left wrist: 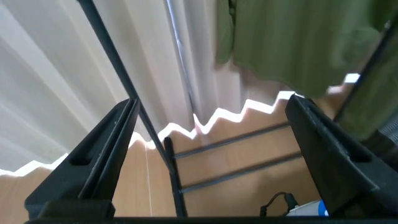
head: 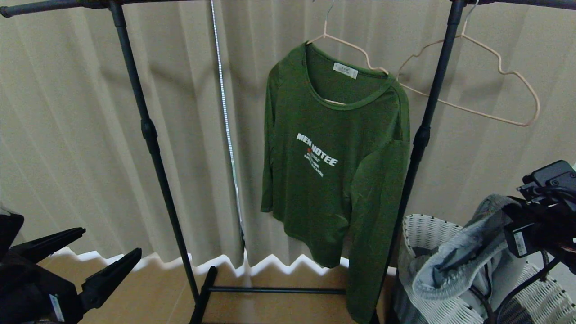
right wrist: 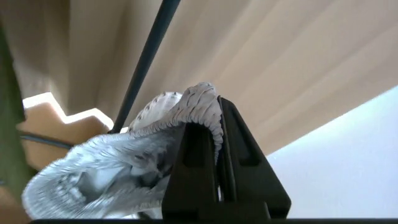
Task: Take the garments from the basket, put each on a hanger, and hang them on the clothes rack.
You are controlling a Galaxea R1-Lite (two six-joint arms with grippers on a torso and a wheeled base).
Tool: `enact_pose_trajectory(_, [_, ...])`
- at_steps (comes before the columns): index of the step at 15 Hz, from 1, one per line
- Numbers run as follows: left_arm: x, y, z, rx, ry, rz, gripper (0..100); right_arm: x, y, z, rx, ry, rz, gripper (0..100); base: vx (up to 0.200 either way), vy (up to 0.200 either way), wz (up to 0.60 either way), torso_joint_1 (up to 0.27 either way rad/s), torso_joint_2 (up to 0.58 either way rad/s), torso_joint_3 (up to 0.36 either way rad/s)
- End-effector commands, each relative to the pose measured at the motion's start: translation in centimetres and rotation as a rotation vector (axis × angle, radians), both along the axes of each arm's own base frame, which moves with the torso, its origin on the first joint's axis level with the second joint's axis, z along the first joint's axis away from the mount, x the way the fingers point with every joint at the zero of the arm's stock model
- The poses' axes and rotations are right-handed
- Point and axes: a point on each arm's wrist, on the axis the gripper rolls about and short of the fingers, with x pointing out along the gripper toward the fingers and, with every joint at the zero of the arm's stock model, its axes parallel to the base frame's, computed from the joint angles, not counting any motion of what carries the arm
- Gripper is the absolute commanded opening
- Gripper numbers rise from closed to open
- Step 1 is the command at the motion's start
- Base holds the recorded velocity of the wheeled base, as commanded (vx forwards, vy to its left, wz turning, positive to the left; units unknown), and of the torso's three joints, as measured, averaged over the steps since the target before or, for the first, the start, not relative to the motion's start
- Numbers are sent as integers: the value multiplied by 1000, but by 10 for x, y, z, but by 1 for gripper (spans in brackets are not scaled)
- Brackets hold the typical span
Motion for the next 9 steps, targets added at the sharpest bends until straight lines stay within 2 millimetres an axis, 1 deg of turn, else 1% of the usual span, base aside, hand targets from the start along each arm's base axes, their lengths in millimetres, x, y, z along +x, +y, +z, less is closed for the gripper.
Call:
enact_pose_trajectory(1, [0,-1,0,-1,0,-9,100,2,0,2,1,-4,4,0,-200,0,0,-7,2,2])
enact_pose_trajectory(4, [2,-10,0,0,12,-85,100,1,3,-2,11,15,43,0,0,0,0,0,0,0])
enact_pose_trajectory(6, [-2,-12,-1,-1,5,-110,100,4,10,6,36,-9,165,0,0,0,0,0,0,0])
enact_pose_trajectory(8, [-4,-21,0,10,2,-218,100,12,23,11,46,-16,252,0,0,0,0,0,0,0])
enact_pose_trajectory(9, [-7,-30,-1,56,-9,-354,100,19,41,17,86,-30,325,0,0,0,0,0,0,0])
